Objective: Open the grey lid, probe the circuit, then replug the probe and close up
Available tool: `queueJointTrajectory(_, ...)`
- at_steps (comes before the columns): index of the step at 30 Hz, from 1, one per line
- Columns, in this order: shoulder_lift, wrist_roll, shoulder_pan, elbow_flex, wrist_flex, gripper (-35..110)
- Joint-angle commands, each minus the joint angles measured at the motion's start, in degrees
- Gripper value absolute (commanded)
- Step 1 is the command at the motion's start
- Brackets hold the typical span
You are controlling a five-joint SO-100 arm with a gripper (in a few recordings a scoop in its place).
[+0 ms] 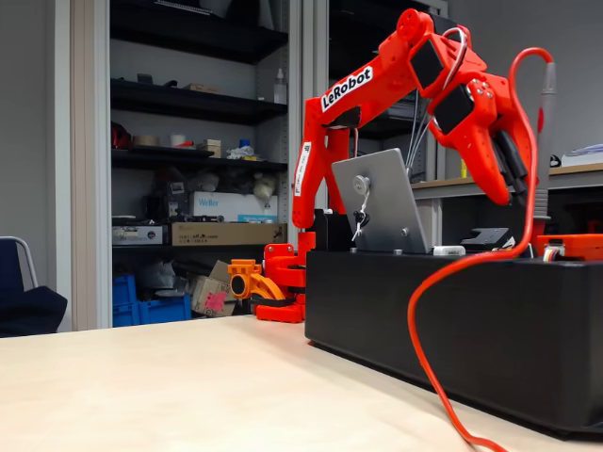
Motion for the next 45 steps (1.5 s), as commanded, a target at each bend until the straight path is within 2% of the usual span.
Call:
queueJointTrajectory(1, 0.9, 1.5, -2.3, -3.1, 0.4, 11)
queueJointTrajectory(29, -3.5, 1.1, -2.1, -6.9, -1.0, 10)
queueJointTrajectory(35, -4.5, 1.2, -2.1, -6.7, -1.6, 0)
queueJointTrajectory(45, -4.6, -0.3, -1.8, -6.2, -1.6, 0)
